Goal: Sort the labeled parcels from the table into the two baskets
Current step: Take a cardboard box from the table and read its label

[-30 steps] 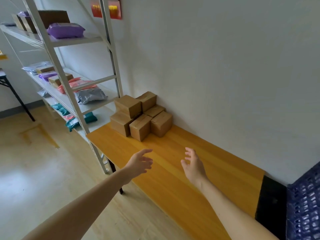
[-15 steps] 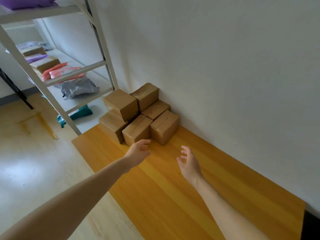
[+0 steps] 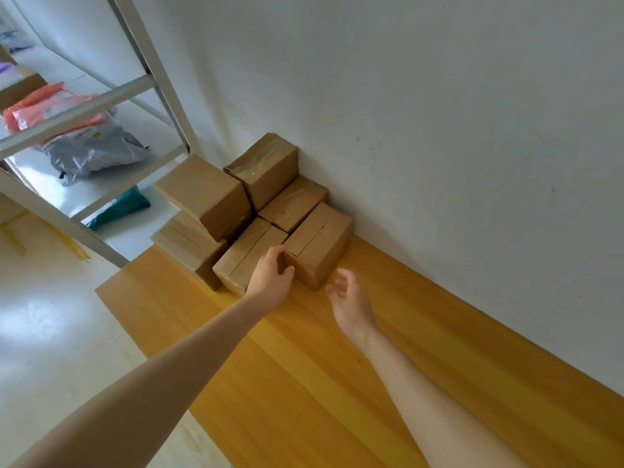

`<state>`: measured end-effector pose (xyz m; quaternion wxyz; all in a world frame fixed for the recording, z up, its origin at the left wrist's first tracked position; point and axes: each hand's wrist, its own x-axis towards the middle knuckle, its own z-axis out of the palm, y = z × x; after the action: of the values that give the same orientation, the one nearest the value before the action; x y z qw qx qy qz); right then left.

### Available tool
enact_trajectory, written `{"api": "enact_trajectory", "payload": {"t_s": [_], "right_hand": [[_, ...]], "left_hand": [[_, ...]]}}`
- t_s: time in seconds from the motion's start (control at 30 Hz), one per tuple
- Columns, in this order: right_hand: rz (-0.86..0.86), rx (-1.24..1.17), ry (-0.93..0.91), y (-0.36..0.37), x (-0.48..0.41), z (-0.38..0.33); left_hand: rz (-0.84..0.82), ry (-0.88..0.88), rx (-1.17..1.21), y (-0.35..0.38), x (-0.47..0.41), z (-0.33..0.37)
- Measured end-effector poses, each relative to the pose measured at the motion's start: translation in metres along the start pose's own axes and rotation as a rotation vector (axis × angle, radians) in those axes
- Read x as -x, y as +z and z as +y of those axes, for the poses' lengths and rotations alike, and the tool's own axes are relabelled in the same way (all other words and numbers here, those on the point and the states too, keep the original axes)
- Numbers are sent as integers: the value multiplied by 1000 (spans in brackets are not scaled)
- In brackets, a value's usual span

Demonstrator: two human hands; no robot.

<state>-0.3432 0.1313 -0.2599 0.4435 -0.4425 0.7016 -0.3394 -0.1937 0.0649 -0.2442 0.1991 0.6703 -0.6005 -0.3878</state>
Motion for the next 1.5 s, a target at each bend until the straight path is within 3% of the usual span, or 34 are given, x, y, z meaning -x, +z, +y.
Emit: {"api": "enact_trajectory", "payload": {"t_s": [0.37,0.67,1.13,1.5], "right_hand": [[73,-28,89,18,-49,-18],[260,-129,199,25,-59,-28],[520,-403,284,9,-7,-55],[699,-509,101,-21,102,-92]], "left_hand": [[-39,-21,2,10,-49,3],[-283,-75,145,13,-62,11],[-539,285,162,-12,-24,34],[-528,575,185,-48,82,67]]}}
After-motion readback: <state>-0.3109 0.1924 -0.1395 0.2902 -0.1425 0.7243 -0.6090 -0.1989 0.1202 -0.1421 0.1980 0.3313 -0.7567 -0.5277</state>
